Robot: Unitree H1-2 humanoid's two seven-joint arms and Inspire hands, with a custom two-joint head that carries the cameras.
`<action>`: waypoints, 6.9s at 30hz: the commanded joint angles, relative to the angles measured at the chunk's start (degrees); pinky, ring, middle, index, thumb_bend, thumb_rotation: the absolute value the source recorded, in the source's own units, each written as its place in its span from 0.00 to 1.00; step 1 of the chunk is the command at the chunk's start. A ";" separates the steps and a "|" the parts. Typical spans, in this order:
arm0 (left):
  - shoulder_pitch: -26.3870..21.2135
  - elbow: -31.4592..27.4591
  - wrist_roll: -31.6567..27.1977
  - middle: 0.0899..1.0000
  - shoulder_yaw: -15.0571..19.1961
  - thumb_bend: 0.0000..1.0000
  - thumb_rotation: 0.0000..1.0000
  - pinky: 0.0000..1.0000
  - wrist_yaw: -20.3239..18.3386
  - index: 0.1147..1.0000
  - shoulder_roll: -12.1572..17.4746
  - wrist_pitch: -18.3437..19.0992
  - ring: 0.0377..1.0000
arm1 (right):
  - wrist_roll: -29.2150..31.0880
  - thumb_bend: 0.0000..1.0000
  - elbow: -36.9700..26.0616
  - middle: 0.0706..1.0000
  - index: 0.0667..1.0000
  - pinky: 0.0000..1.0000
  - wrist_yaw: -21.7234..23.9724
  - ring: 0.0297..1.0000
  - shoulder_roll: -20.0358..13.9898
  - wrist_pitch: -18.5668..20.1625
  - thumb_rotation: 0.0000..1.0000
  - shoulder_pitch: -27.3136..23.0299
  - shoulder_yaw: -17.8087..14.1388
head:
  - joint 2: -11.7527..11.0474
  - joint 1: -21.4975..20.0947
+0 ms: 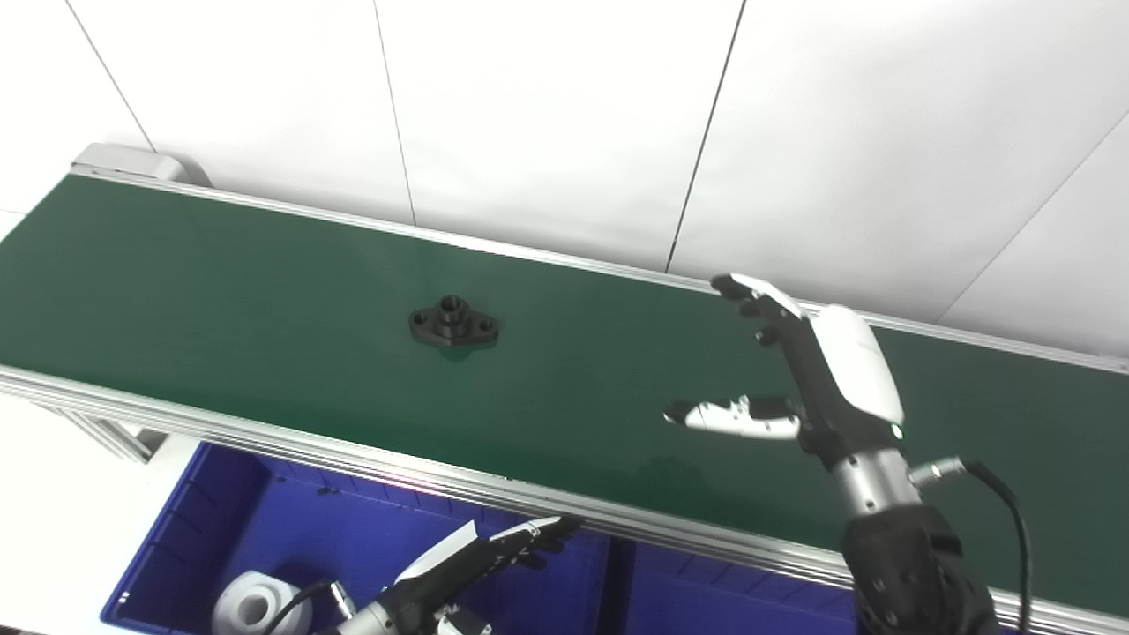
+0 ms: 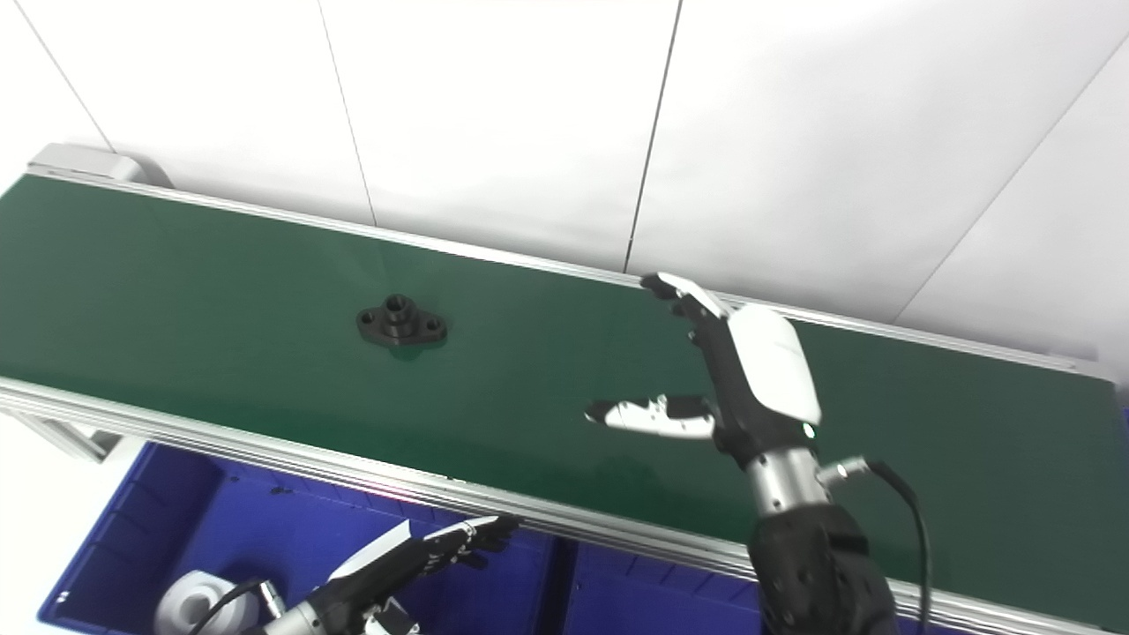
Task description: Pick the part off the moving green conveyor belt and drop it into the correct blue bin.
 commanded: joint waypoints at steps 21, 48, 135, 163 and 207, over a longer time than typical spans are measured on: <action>-0.45 -2.08 -2.51 0.90 -0.06 0.87 0.30 0.83 -0.72 0.90 4.43 -2.31 0.88 | -2.78 0.87 11.63 0.70 0.81 0.61 0.47 0.69 2.40 2.33 0.46 -13.53 6.10 | 2.87 -0.50; -0.34 -3.74 0.64 0.89 -1.62 0.93 0.37 0.80 -0.75 0.89 1.35 -2.05 0.86 | -6.86 0.93 33.06 0.75 0.80 0.64 1.95 0.72 1.11 0.69 0.43 -27.19 16.53 | 3.19 5.19; 3.29 -18.86 2.93 0.89 0.18 0.89 0.37 0.82 -2.17 0.88 -0.58 7.87 0.86 | -9.92 0.52 -9.98 0.35 0.46 0.16 -1.73 0.20 -1.16 0.89 0.00 7.32 5.93 | 15.74 8.09; 3.21 -20.25 -2.11 0.89 3.91 0.90 0.37 0.79 -4.94 0.88 2.33 9.64 0.86 | -2.13 0.53 1.59 0.43 0.45 0.15 -0.95 0.20 -8.52 1.76 0.00 29.32 2.70 | 17.78 -0.39; 5.05 -20.31 -4.46 0.91 5.18 0.90 0.36 0.81 -5.52 0.90 4.36 7.98 0.88 | 26.72 0.97 -1.52 0.95 0.96 0.82 -7.75 0.91 -5.65 -16.33 0.49 34.84 2.96 | 15.97 -3.92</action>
